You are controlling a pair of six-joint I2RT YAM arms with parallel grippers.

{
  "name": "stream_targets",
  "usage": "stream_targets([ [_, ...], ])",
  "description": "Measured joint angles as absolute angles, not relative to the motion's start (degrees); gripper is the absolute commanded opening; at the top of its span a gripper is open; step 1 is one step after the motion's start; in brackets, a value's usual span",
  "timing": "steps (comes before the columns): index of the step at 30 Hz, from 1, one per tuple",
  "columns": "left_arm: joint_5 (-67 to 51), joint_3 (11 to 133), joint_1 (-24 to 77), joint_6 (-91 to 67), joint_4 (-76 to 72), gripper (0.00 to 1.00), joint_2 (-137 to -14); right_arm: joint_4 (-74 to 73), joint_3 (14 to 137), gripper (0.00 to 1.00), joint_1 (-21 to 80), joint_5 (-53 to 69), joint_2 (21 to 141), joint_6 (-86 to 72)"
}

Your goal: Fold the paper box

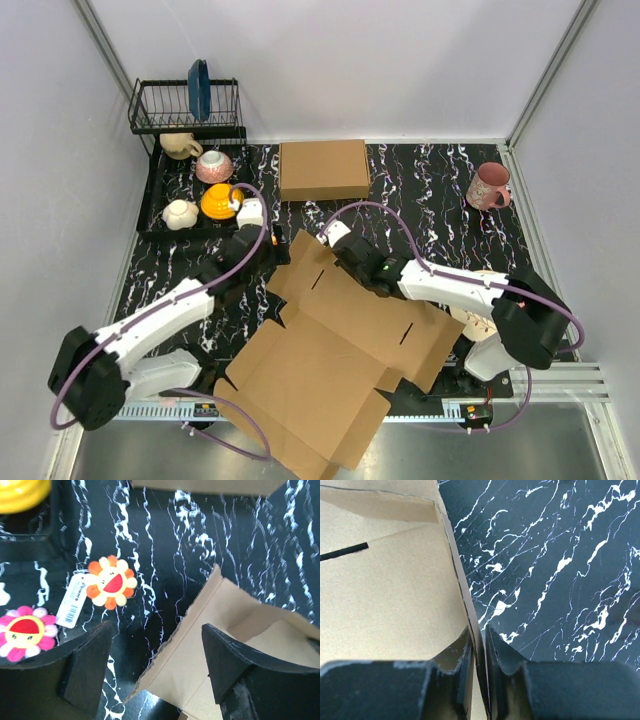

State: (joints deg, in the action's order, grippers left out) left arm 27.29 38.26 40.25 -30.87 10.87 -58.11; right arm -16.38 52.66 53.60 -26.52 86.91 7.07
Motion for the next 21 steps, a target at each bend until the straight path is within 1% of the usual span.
stream_targets([
  [5,16.86,40.42,37.06,-28.21,8.71,0.73,-67.09,-17.50,53.47,0.20,53.60,-26.28,85.76,7.92],
  [6,15.88,40.77,37.01,-27.92,8.10,0.72,-67.90,-17.74,53.63,0.20,53.60,-26.26,85.62,7.97],
  [9,12.67,41.43,37.01,-27.03,5.58,0.64,-70.26,-18.33,54.00,0.19,53.60,-26.28,85.45,8.36],
  [10,11.90,41.45,37.01,-26.83,5.06,0.56,-70.74,-18.39,54.02,0.19,53.60,-26.28,85.41,8.47],
  [12,10.83,41.45,36.99,-26.57,4.27,0.51,-71.42,-18.74,54.04,0.18,53.60,-26.37,85.34,9.02],
  [15,10.02,41.43,36.99,-26.37,2.85,0.50,-71.75,-19.59,54.43,0.16,53.63,-27.24,85.32,10.35],
  [16,9.85,41.41,37.01,-26.37,2.26,0.51,-71.70,-19.79,54.83,0.13,53.63,-28.03,85.30,11.22],
  [17,9.82,41.25,37.01,-26.41,1.56,0.54,-71.66,-19.79,55.18,0.12,53.63,-28.69,85.25,12.03],
  [21,10.28,39.11,36.99,-27.40,-1.10,0.59,-69.76,-19.05,57.04,0.09,53.78,-33.39,84.51,17.10],
])
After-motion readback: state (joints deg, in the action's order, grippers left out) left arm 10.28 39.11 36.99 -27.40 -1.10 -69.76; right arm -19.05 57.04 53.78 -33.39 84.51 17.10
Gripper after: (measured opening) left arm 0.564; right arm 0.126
